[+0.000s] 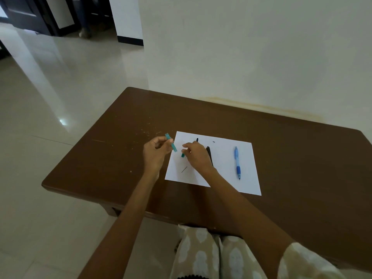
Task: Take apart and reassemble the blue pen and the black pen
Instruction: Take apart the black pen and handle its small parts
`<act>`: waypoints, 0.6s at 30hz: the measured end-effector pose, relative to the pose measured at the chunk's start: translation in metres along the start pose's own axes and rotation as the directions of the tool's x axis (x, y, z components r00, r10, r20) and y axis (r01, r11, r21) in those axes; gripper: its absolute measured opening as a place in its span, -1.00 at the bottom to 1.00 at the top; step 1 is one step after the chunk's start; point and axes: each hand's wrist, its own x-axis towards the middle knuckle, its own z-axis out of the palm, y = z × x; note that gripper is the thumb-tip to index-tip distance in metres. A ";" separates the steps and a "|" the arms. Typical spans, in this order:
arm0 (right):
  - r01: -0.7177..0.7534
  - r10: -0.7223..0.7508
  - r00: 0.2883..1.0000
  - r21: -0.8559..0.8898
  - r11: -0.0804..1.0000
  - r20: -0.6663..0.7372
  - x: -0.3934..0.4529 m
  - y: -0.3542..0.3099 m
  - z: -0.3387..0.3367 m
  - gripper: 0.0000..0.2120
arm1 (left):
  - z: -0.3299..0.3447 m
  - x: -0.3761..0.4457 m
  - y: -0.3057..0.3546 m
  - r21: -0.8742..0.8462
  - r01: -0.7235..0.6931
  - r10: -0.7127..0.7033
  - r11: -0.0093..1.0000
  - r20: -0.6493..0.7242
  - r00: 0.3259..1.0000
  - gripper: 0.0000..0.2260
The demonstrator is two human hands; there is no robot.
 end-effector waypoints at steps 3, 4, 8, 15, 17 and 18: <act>0.056 -0.045 0.997 -0.170 0.984 0.067 0.008 0.002 0.007 -0.66 | -0.001 0.001 -0.005 0.060 0.001 0.000 0.998 -0.013 1.000 -0.77; 0.077 -0.066 0.996 -0.198 0.977 0.064 0.010 0.003 0.008 -0.69 | 0.000 0.001 -0.006 0.081 -0.001 0.002 0.997 -0.018 1.000 -0.78; 0.091 -0.086 0.996 -0.158 0.983 0.040 0.014 0.005 0.009 -0.74 | 0.002 -0.004 -0.011 0.161 -0.030 0.031 0.987 -0.002 1.000 -0.82; -0.075 0.116 0.993 0.663 0.745 -0.018 0.003 0.001 -0.021 -0.81 | 0.008 -0.010 -0.012 0.249 -0.060 0.045 0.967 0.066 0.997 -0.81; -0.061 0.083 0.997 0.741 0.668 0.007 0.000 -0.003 -0.031 -0.81 | 0.011 -0.011 -0.012 0.270 -0.066 0.046 0.961 0.078 0.996 -0.81; -0.044 0.058 0.998 0.741 0.670 0.007 -0.001 -0.006 -0.034 -0.81 | 0.012 -0.012 -0.011 0.275 -0.065 0.044 0.959 0.079 0.996 -0.81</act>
